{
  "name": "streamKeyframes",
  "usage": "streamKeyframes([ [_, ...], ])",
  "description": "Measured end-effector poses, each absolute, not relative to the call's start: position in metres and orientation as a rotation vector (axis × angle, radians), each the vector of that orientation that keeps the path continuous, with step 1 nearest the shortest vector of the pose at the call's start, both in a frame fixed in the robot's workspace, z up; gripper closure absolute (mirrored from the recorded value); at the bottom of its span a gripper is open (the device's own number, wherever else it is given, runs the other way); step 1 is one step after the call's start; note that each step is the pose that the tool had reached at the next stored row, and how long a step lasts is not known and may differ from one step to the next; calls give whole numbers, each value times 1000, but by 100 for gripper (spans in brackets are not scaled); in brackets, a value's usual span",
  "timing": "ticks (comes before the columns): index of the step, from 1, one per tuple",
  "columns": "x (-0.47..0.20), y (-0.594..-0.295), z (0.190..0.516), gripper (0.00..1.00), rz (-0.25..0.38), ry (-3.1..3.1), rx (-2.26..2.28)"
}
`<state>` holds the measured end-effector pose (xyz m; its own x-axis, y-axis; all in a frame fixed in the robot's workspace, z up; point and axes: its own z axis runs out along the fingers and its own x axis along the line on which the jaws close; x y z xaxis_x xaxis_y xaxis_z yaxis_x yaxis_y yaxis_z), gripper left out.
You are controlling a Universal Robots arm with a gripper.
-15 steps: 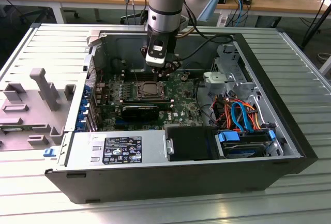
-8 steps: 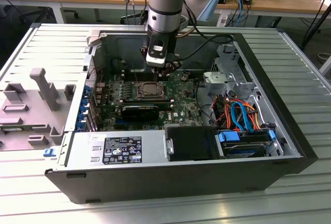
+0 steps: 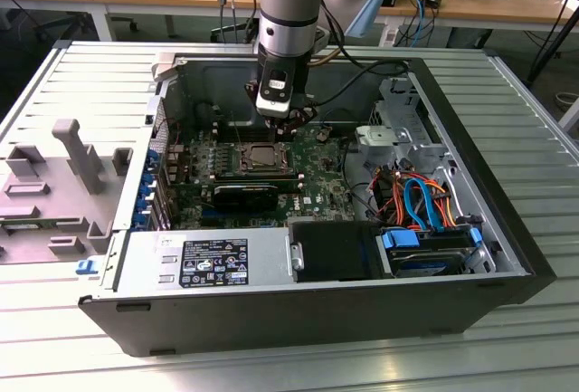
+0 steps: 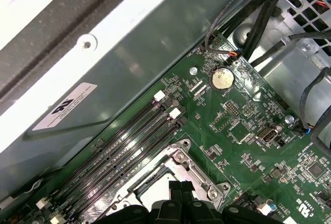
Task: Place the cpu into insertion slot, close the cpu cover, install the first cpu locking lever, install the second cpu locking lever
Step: 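Install the first cpu locking lever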
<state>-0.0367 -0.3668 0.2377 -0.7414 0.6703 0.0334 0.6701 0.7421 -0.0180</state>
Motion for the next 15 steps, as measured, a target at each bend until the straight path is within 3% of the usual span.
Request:
streamKeyframes([
  [15, -37, -367, 238, 89, 3, -2906, -1089],
])
